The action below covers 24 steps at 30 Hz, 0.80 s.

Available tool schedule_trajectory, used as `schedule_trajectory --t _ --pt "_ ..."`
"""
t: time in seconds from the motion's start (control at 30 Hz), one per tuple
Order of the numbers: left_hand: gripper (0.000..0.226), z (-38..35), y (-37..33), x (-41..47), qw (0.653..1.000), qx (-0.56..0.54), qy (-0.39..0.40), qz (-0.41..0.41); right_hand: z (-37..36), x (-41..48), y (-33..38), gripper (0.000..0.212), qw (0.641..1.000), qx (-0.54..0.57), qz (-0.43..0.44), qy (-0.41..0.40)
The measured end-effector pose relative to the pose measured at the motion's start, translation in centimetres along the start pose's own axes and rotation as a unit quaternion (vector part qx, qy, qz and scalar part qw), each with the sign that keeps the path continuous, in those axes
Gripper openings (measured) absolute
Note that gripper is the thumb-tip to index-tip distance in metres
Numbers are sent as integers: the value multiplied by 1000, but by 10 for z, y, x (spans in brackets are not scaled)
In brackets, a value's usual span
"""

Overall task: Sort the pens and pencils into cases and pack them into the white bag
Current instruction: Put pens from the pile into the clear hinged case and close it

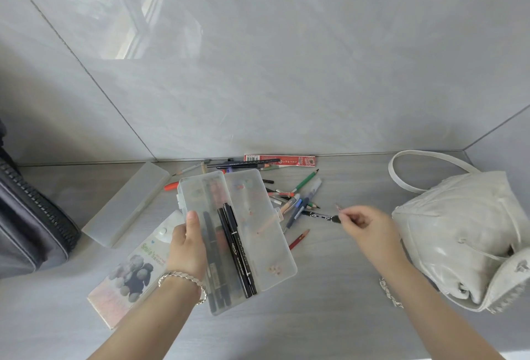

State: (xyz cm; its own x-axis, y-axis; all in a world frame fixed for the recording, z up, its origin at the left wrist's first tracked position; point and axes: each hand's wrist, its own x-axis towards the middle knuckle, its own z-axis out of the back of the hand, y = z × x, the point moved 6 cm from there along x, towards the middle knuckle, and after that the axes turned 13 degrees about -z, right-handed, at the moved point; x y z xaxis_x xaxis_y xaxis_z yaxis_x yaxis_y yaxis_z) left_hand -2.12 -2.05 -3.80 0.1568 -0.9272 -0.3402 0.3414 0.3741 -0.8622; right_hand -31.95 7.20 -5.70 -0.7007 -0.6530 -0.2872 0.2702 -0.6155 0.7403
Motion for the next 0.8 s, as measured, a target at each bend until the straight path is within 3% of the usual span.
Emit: schedule_trajectory --t 0.2,0.3,0.4,0.43,0.5,0.53,0.6,0.67,0.8 --pt "54 -3 -3 -3 1000 5 5 -8 36 -2 38 19 968 244 32 -47" --pt "50 -5 -8 -5 1000 -2 9 -11 39 1 46 19 968 242 45 -56" --pt "34 -8 -13 -6 1000 4 17 -14 23 10 42 19 967 253 0 14" --pt "32 -10 -14 -6 1000 1 23 -15 17 15 37 19 978 205 -22 18" --pt "34 -13 -17 -8 999 -3 34 -18 5 30 16 21 998 -21 -53 -3" --pt "35 -15 -19 -9 999 1 36 -21 -1 35 4 22 986 -150 -76 0" --pt "36 -17 -22 -11 999 6 41 -19 -11 35 -21 28 923 -356 -145 40" --pt "35 -18 -23 -11 999 3 48 -16 -19 26 -35 32 881 -436 -170 73" --pt "35 -20 -22 -12 998 -1 59 -7 -29 22 -38 35 891 -435 -120 47"
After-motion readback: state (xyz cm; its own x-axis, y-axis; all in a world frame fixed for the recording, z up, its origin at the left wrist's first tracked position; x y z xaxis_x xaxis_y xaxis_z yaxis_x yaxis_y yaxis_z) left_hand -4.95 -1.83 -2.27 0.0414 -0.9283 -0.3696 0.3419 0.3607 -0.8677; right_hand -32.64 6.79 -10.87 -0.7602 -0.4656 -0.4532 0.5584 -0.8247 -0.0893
